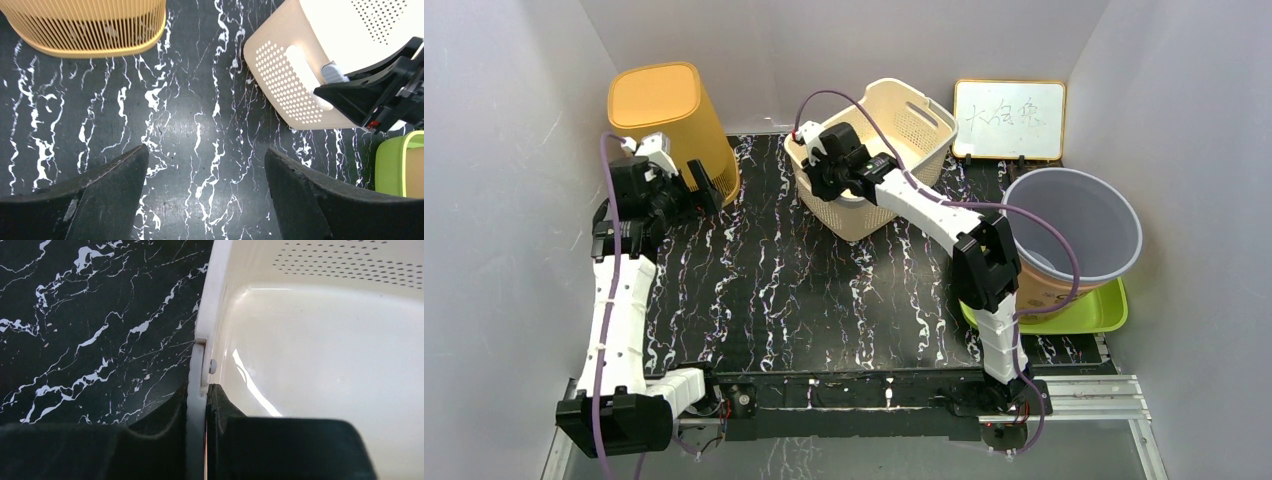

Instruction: Turn the large container upside down

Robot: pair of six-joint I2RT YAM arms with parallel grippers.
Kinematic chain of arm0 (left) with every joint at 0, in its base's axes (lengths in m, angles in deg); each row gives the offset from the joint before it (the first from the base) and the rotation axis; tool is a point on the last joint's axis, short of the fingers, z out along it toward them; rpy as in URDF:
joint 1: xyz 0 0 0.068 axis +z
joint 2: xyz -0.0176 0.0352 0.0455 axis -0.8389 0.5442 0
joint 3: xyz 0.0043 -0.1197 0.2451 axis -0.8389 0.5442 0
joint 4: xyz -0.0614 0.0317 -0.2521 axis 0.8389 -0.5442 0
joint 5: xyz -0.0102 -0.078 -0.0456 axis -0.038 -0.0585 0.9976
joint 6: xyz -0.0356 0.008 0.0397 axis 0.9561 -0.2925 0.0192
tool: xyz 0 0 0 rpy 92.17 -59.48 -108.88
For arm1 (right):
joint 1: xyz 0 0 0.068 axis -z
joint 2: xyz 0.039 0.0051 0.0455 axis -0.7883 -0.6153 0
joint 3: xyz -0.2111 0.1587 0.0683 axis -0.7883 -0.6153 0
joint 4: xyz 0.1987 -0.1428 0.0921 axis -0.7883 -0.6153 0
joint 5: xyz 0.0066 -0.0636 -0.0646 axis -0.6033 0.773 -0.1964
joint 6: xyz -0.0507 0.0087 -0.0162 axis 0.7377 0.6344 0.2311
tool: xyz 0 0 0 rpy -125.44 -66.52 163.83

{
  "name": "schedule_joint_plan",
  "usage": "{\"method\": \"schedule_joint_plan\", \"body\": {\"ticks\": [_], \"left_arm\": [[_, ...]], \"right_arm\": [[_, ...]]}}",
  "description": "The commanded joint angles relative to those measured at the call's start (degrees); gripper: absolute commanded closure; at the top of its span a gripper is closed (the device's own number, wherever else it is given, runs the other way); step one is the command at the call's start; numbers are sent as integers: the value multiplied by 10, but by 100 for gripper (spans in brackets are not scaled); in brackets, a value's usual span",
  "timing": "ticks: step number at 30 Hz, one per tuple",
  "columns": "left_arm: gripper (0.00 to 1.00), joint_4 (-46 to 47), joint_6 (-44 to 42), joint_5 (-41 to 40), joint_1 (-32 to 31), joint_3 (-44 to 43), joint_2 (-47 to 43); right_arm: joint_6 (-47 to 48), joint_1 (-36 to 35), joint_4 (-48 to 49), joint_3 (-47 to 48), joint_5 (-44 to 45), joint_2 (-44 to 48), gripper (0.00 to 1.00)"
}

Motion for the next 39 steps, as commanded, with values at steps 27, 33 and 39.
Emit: {"method": "schedule_joint_plan", "body": {"ticks": [27, 33, 39], "left_arm": [[14, -101, 41, -134, -1, -462, -9], [14, -104, 49, -124, -5, -477, -14], [14, -102, 55, -110, -6, -476, -15]], "right_arm": [[-620, -52, 657, -175, -227, 201, 100], [-646, -97, 669, -173, -190, 219, 100], [-662, -111, 652, -199, -130, 265, 100]]}}
